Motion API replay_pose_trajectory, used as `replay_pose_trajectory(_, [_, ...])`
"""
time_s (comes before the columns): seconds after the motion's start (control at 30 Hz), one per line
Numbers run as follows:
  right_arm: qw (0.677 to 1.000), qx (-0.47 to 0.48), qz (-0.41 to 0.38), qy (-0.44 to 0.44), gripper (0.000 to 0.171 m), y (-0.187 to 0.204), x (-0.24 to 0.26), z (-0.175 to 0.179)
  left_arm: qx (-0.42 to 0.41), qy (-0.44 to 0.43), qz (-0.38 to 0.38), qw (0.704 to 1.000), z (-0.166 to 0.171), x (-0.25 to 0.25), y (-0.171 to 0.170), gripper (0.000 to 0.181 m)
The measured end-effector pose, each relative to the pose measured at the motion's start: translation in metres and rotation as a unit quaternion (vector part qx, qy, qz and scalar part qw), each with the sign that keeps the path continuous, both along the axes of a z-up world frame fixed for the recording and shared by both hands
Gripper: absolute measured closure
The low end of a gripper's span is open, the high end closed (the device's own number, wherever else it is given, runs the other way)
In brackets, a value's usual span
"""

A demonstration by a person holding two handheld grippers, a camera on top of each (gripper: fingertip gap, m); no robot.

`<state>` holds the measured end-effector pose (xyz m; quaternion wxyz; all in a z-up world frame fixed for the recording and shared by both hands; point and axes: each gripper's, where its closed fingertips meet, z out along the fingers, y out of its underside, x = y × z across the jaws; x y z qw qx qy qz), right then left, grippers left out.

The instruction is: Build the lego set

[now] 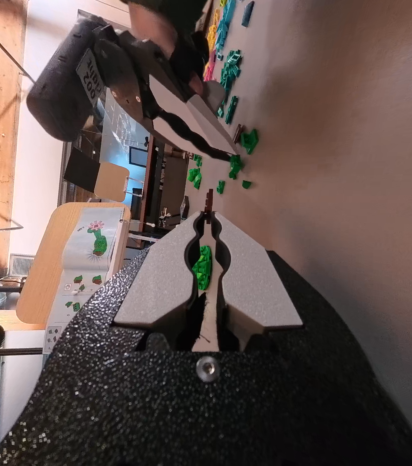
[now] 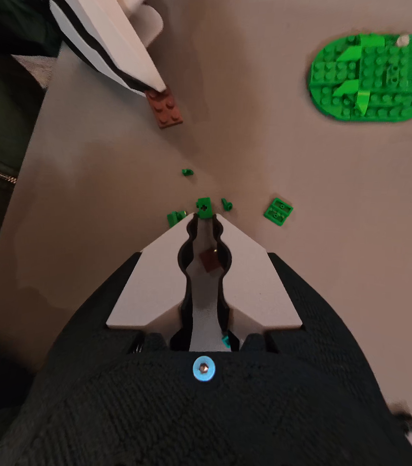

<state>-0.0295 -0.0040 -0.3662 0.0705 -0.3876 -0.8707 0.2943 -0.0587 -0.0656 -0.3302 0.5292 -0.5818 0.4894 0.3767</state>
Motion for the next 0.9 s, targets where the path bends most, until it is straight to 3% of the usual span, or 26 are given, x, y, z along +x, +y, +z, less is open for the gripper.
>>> replay_pose_trajectory(0.73, [0.997, 0.025, 0.065, -0.025, 0.161, -0.033, 0.016, 0.004, -0.002, 0.004, -0.001, 1.0, -0.001, 0.0, 0.0, 0.18])
replay_pose_trajectory(0.9, [0.997, 0.041, 0.062, -0.009, 0.153, -0.03, 0.011, 0.004, -0.003, 0.002, 0.001, 1.0, -0.001, -0.001, 0.001, 0.18])
